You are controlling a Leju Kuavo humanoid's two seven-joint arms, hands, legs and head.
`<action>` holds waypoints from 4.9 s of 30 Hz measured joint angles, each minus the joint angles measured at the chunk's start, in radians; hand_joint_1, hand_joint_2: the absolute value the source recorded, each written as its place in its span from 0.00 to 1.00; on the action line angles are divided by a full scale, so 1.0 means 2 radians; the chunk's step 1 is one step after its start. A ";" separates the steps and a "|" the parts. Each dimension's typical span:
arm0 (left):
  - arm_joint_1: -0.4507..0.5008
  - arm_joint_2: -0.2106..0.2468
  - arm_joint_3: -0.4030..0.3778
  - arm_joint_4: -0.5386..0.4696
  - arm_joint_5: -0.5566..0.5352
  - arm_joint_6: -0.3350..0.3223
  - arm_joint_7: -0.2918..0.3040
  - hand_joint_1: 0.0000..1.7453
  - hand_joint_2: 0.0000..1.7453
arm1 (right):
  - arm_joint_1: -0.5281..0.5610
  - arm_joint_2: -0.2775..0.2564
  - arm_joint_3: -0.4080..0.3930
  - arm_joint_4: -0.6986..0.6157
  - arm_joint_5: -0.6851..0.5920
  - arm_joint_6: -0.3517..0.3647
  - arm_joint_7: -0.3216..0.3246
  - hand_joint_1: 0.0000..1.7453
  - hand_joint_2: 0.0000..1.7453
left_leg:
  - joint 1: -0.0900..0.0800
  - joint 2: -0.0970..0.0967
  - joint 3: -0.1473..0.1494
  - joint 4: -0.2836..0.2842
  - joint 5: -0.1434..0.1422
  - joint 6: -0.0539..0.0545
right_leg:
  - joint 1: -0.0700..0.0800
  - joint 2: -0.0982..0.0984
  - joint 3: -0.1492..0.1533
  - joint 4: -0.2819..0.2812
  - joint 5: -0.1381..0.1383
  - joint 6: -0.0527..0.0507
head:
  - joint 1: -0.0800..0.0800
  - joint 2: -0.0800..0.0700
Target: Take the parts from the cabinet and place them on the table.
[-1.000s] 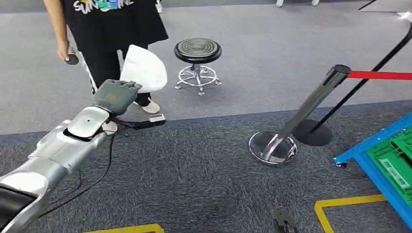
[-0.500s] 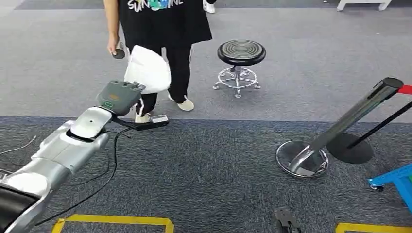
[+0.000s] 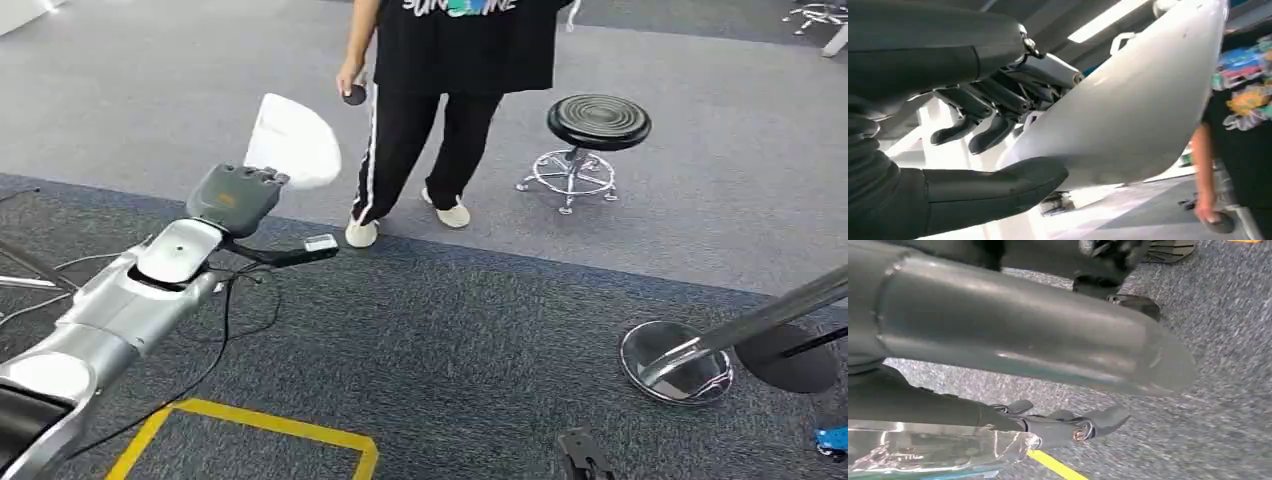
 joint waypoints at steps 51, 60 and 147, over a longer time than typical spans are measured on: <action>0.005 0.028 0.018 0.006 0.010 0.012 -0.011 0.96 1.00 | -0.007 0.009 0.000 0.000 0.018 -0.003 0.012 0.00 0.00 | 0.003 0.000 -0.057 0.119 -0.041 -0.027 | -0.002 -0.018 0.016 -0.058 0.047 -0.020 | -0.010 0.000; -0.002 0.024 0.019 0.009 0.011 0.018 -0.013 0.96 1.00 | -0.010 0.009 0.000 0.000 0.018 -0.003 0.012 0.00 0.00 | 0.000 0.015 0.004 -0.003 -0.001 -0.003 | 0.002 -0.023 0.015 -0.037 0.020 0.000 | -0.006 0.000; 0.003 0.010 0.023 0.018 0.030 0.014 -0.010 0.96 1.00 | -0.006 0.014 -0.014 0.000 0.026 0.006 0.002 0.00 0.00 | 0.008 -0.037 -0.012 -0.005 0.019 -0.023 | -0.010 0.022 0.019 -0.047 0.034 0.002 | -0.002 0.000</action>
